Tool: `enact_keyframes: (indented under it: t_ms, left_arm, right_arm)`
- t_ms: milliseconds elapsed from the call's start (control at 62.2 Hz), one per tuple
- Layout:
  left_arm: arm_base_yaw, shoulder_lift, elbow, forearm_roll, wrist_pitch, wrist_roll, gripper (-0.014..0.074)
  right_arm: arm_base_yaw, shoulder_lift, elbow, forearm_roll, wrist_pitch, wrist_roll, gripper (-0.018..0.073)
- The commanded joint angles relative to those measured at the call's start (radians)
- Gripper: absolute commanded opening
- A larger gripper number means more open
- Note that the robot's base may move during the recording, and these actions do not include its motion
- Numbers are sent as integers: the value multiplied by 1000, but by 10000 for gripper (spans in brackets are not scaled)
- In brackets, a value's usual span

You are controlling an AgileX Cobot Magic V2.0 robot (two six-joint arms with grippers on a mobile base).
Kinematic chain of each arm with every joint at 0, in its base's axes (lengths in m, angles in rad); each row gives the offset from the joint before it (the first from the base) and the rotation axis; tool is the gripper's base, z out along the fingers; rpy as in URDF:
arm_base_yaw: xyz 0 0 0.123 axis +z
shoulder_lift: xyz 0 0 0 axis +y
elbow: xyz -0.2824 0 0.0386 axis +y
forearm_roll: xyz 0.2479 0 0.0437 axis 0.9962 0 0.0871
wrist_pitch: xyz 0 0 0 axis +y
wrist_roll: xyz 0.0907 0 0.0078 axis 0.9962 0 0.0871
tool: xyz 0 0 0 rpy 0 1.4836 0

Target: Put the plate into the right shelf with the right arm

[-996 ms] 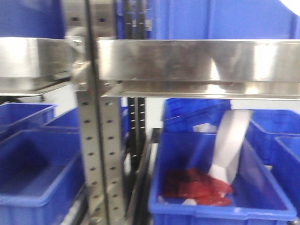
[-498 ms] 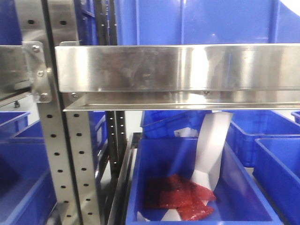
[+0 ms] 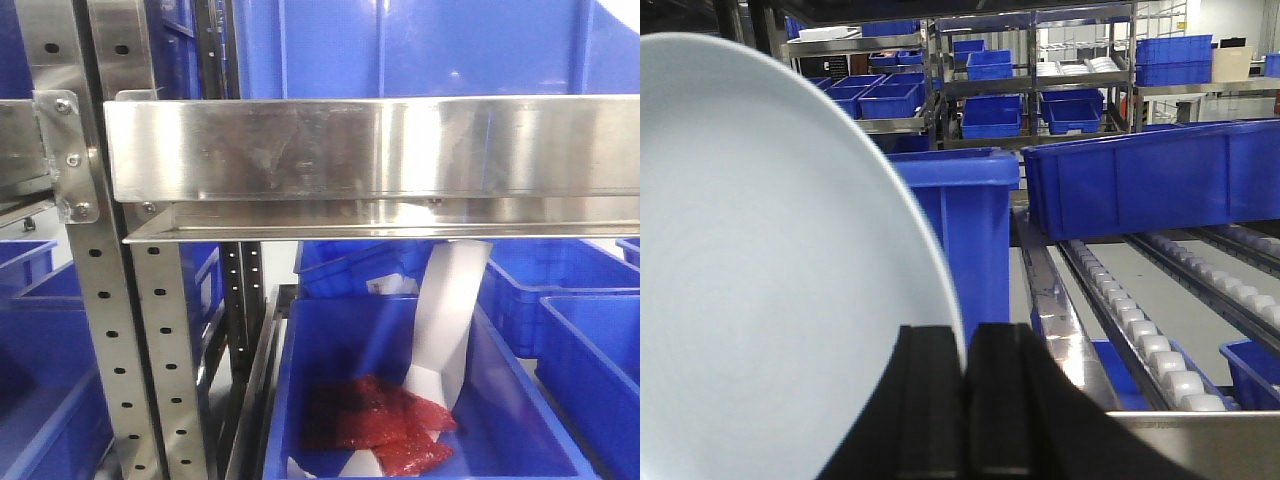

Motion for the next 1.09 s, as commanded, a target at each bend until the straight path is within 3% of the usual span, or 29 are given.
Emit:
enact_keyframes:
  t_ms: [0,321,579,1077]
  left_arm:
    - [-2,-10,10,-8,-90,-7,-128]
    - [-2,-10,10,-8,-90,-7,-128]
    - [-2,-10,10,-8,-90,-7,-128]
    - [-2,-10,10,-8,-90,-7,-128]
  right_arm:
    - [-7,7,-28,7,-109,-6,51]
    - [-7,7,-30,27,-100,0,51]
    - [-7,58,-147,30,-100,0,51]
    - [28,665,-756,30,-118,0,51]
